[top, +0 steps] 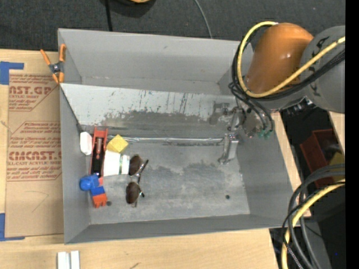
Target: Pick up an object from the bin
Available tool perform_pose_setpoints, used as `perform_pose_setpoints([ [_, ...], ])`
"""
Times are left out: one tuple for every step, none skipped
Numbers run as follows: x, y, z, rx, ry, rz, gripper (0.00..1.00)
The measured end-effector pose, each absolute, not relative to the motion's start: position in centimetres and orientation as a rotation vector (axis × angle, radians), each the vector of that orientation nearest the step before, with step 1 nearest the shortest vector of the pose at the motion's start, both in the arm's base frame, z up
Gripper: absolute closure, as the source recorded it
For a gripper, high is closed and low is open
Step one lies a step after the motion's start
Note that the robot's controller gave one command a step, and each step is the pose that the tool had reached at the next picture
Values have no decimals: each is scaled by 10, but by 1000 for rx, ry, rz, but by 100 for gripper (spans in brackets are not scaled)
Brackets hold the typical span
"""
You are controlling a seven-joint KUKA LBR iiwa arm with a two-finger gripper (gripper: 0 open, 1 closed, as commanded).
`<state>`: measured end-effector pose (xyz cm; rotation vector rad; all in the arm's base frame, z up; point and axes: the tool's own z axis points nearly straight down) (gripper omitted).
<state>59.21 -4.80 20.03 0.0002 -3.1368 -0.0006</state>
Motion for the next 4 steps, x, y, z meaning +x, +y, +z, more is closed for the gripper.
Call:
perform_pose_setpoints([
  [593, -48, 205, 1, -3144, 1, 0],
  [591, -31, 153, -9, -3148, 0, 0],
  [574, -19, 109, 162, -3139, 0, 0],
  [573, 25, 99, 133, -3142, 1, 0],
])
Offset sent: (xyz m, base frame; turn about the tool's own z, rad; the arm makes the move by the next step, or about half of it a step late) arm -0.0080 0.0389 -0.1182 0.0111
